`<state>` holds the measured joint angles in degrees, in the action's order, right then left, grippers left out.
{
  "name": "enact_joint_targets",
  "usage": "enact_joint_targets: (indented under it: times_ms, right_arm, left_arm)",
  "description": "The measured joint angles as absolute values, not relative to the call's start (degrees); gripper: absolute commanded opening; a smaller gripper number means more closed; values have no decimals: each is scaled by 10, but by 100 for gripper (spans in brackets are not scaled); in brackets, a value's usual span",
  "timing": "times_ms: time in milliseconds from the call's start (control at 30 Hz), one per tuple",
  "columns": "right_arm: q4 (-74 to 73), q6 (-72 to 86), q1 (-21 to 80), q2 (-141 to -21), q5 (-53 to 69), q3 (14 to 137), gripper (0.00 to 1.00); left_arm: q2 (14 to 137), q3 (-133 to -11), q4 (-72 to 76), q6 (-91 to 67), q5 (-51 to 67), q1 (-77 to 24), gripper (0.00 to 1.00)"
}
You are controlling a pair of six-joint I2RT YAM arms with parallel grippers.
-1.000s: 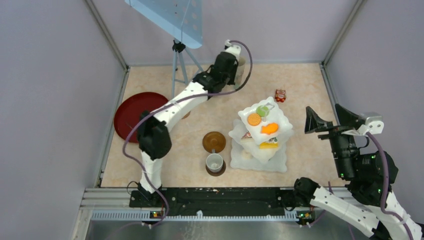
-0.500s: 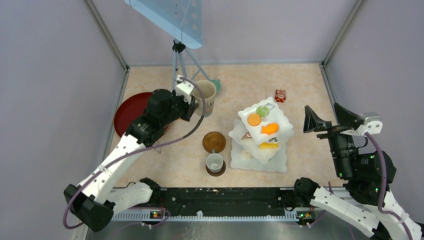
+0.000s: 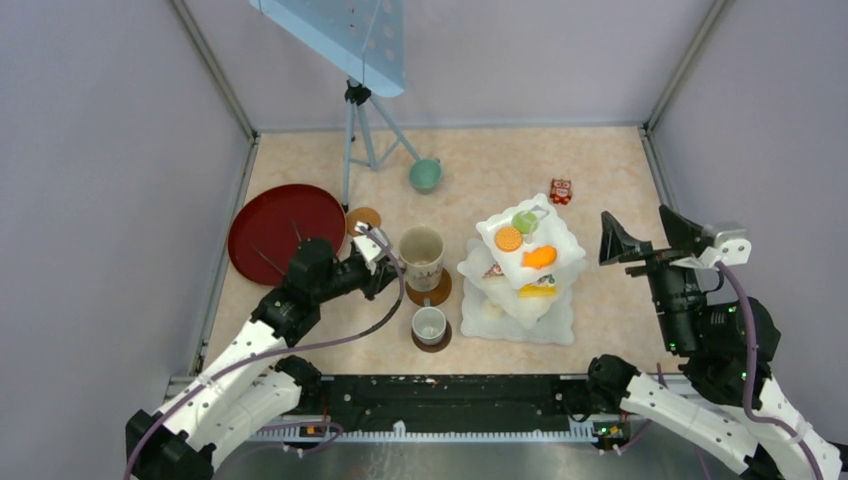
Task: Serve the afternoon tea
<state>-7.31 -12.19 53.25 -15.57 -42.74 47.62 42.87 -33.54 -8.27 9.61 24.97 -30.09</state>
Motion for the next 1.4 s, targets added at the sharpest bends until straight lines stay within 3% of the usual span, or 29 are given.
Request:
enact_joint_targets:
  times_ms: [600,1400]
  right_arm:
    - [-69,-122,533,-156,-428,457,96]
    - [-69,-123,533,-145,-428,453,96]
  left_arm:
    - [513,-247,84,119,291,-301,0]
    - [553,-218,155,122,289,-301,0]
